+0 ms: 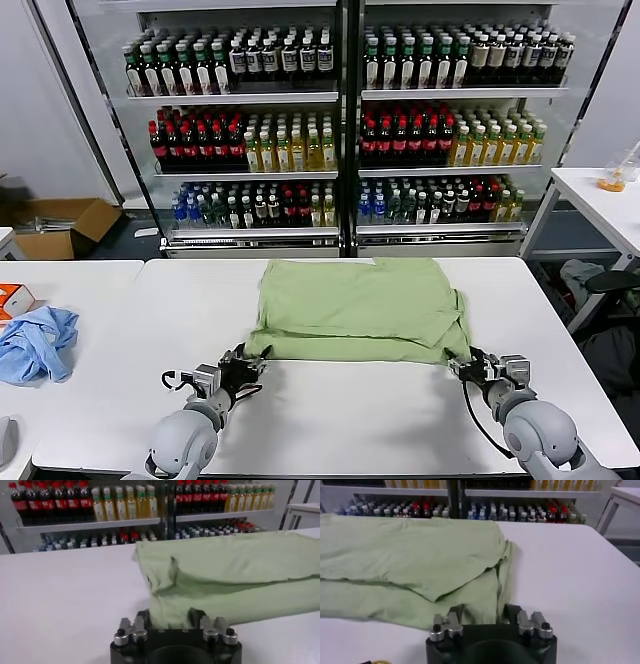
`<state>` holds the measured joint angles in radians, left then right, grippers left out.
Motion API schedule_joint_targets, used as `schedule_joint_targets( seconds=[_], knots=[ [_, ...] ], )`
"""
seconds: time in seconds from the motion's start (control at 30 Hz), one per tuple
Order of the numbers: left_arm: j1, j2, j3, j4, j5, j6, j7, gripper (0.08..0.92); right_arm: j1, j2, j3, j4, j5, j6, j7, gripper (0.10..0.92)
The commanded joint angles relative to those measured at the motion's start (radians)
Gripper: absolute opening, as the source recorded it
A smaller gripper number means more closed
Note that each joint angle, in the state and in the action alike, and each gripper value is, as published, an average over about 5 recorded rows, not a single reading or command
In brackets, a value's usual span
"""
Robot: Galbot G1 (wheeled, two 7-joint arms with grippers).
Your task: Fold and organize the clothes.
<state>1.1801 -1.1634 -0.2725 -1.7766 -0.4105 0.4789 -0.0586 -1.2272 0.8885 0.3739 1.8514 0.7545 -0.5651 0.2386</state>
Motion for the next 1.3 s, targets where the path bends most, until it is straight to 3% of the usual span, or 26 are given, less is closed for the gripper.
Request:
schedule_joint_targets(
  seconds=[0.03, 0.27, 0.4, 0.83, 1.13, 1.3],
  knots=[
    [0.0, -0.004, 0.002, 0.007, -0.03, 0.018, 0.007, 0.369, -0.012, -0.014, -0.007, 0.006, 0.027, -0.009, 0.002, 0.343],
    [0.042, 0.004, -0.02, -0.053, -0.08, 0.008, 0.025, 0.164, -0.108, -0.059, 0.058, 0.094, 0.039, -0.009, -0.001, 0.153],
    [0.107, 0.014, -0.035, -0.124, -0.079, 0.008, 0.026, 0.097, -0.224, -0.079, 0.123, 0.176, 0.037, -0.008, 0.001, 0.123],
    [0.422, 0.036, -0.122, -0.383, -0.062, 0.019, 0.022, 0.093, -0.626, -0.092, 0.338, 0.4, -0.024, 0.003, -0.005, 0.123],
    [0.631, 0.054, -0.207, -0.49, -0.035, 0.011, 0.023, 0.093, -0.733, -0.08, 0.405, 0.467, -0.091, -0.013, -0.025, 0.131],
    [0.693, 0.062, -0.221, -0.537, -0.016, 0.016, 0.037, 0.14, -0.717, -0.089, 0.445, 0.491, -0.1, -0.001, -0.033, 0.243]
  ],
)
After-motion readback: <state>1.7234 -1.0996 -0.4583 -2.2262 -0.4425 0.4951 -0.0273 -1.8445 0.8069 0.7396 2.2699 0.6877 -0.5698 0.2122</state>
